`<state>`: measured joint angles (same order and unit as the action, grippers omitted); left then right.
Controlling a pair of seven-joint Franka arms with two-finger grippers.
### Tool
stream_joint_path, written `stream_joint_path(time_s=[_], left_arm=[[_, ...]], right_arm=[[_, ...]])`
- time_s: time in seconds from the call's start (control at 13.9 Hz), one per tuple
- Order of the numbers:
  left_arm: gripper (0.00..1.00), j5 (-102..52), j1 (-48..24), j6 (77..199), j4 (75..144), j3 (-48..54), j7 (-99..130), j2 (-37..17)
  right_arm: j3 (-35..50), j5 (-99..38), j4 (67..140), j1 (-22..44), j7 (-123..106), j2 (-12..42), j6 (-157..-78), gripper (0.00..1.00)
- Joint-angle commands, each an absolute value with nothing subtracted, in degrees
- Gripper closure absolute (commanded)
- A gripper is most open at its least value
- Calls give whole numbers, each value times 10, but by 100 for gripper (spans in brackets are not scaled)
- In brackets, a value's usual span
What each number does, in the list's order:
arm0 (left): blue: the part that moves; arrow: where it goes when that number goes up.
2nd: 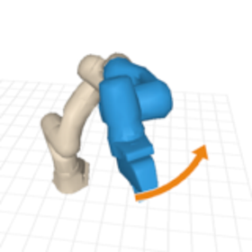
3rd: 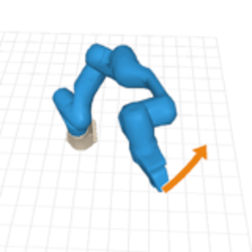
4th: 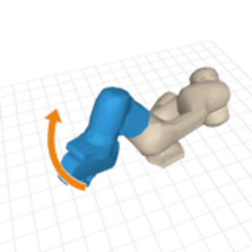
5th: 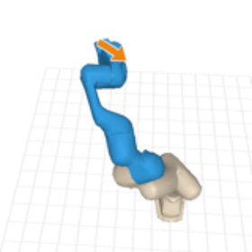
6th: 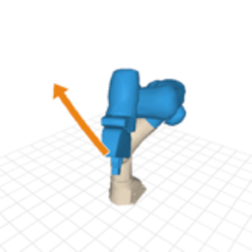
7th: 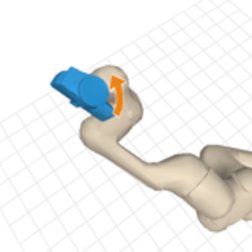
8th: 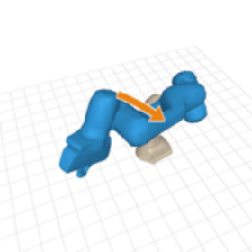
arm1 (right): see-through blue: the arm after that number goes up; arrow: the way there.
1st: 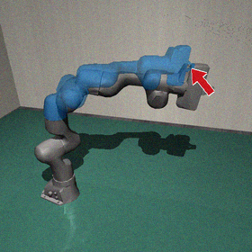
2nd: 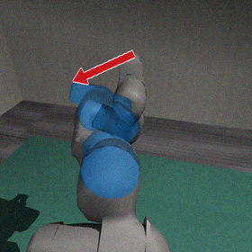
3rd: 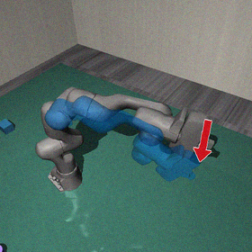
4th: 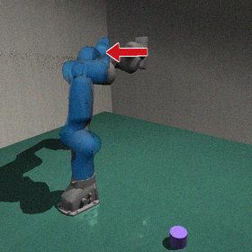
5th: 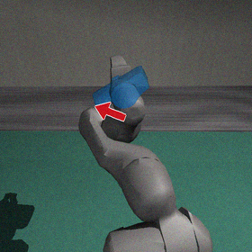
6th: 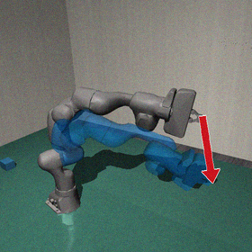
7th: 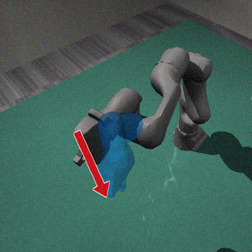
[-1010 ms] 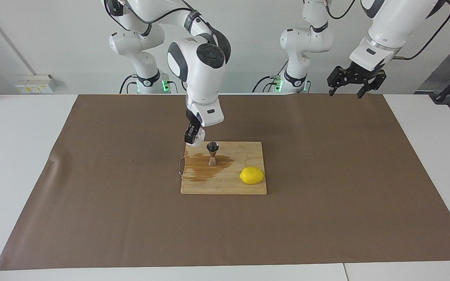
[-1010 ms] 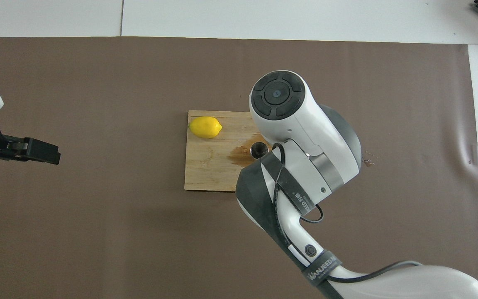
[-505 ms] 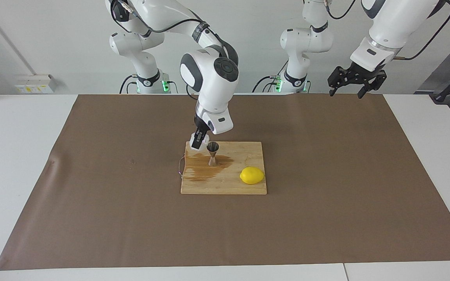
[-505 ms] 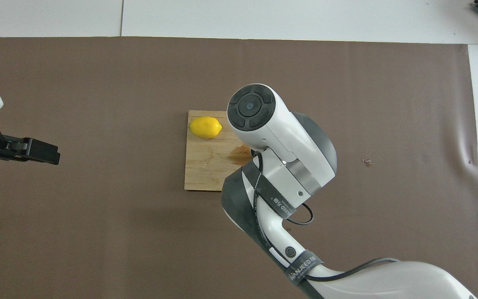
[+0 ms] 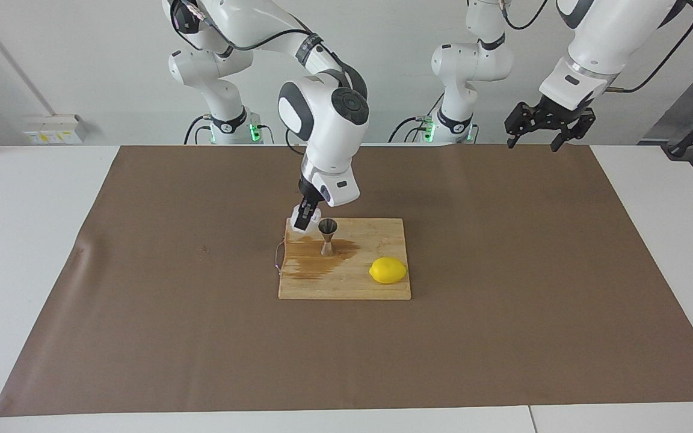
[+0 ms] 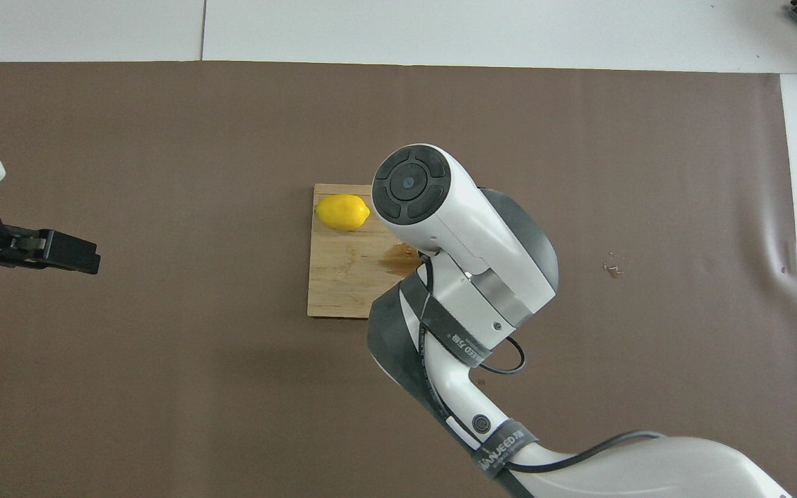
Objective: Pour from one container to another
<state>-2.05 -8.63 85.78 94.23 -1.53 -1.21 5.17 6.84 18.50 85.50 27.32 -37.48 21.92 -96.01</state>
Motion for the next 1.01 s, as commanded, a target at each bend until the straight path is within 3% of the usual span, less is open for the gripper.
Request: stream_joint_path(time_s=[0.0, 0.94], left_arm=[[0, -13, -87, 863, 953, -18, -16, 61], [0, -14, -87, 863, 962, -18, -17, 66]], right_arm=[[86, 211, 845, 263, -373, 226, -940, 100], [126, 282, 832, 269, -376, 254, -897, 100]])
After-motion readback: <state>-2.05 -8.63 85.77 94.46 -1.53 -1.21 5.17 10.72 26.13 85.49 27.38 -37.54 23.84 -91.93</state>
